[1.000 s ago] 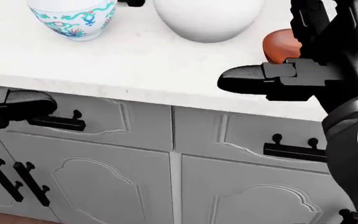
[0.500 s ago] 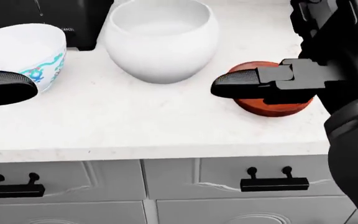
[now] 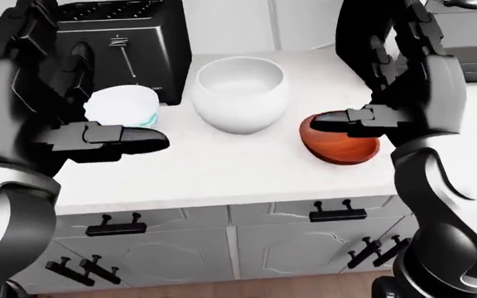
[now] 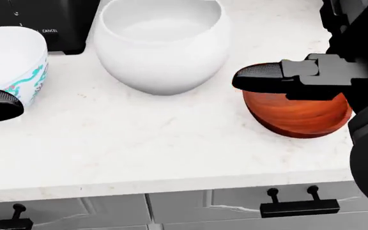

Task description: Stack the bowls from largest to smallest.

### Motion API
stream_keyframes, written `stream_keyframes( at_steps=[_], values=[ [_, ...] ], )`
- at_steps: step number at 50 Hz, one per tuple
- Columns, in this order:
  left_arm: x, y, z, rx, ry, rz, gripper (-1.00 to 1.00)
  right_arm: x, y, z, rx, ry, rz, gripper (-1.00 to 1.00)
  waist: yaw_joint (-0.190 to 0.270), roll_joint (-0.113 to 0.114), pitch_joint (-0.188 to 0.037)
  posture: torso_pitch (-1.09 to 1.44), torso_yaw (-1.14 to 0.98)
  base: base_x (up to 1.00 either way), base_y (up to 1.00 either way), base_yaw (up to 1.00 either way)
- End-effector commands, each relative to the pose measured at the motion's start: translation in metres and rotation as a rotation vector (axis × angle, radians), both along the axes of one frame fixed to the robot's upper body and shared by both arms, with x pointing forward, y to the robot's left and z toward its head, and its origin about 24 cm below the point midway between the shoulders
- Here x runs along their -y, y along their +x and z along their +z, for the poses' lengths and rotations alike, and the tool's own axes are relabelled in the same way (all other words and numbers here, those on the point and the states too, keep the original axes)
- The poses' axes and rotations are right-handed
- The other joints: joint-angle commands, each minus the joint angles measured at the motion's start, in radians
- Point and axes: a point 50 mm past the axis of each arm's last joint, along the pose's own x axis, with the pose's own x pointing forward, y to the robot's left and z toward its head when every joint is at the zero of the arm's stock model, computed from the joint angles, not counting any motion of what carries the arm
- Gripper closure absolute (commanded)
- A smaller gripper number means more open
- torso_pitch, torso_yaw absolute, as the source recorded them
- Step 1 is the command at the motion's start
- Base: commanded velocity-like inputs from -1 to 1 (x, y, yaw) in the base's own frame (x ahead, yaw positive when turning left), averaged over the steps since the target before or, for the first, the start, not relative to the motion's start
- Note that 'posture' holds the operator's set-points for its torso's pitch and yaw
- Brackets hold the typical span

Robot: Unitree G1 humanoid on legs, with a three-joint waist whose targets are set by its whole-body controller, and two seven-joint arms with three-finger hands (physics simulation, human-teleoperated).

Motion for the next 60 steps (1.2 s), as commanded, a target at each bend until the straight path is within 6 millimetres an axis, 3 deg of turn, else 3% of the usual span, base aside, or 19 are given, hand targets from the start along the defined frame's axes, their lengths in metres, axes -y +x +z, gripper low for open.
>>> stream_keyframes(
  at_steps=[1,3,6,7,13,22,34,42,48,60],
  values=[
    [0.001,-0.004,0.005,0.027,0.038,0.008,-1.00,0.001,-0.004,0.008,0.042,-0.008,0.003,-1.00,0.004,-0.001,-0.011,0.00,0.00,0.00,0.00,0.00],
    [0.003,-0.004,0.004,0.017,0.110,0.012,-1.00,0.002,-0.006,0.010,0.043,-0.009,0.002,-1.00,0.009,-0.011,-0.018,0.00,0.00,0.00,0.00,0.00],
    [-0.002,-0.002,0.011,0.029,0.167,0.059,-1.00,0.002,-0.008,0.013,0.045,-0.014,0.003,-1.00,0.023,-0.049,-0.023,0.00,0.00,0.00,0.00,0.00],
    [0.000,-0.003,0.009,0.038,0.248,0.052,-1.00,0.002,-0.008,0.014,0.045,-0.016,0.003,-1.00,0.027,-0.039,-0.019,0.00,0.00,0.00,0.00,0.00],
    [0.000,-0.001,0.002,0.025,0.346,0.088,-1.00,0.002,-0.008,0.011,0.029,-0.017,0.006,-1.00,0.031,-0.034,-0.025,0.00,0.00,0.00,0.00,0.00],
    [0.004,0.000,0.003,0.019,0.400,0.091,-1.00,0.002,-0.007,0.011,0.027,-0.017,0.007,-1.00,0.031,-0.042,-0.070,-0.09,0.00,0.00,0.00,0.00],
    [0.007,0.008,-0.009,-0.003,0.533,0.098,-1.00,0.003,-0.014,0.018,0.031,-0.034,0.018,-1.00,0.036,-0.056,-0.144,-0.20,0.00,0.00,0.00,0.00],
    [0.007,0.020,-0.037,-0.120,0.767,0.135,-1.00,0.005,-0.019,0.025,0.038,-0.025,0.019,-1.00,0.043,-0.063,-0.171,-0.20,0.00,0.00,0.00,0.00],
    [0.014,0.029,-0.040,-0.131,0.937,0.144,-1.00,0.009,-0.019,0.024,0.036,-0.014,0.011,-1.00,0.047,-0.079,-0.174,-0.20,0.00,0.00,0.00,0.00],
    [-0.001,0.072,-0.044,-0.263,1.004,0.190,-1.00,0.013,-0.018,0.023,0.038,-0.008,-0.003,-1.00,0.050,-0.088,-0.187,-0.20,0.00,0.00,0.00,0.00]
  ],
)
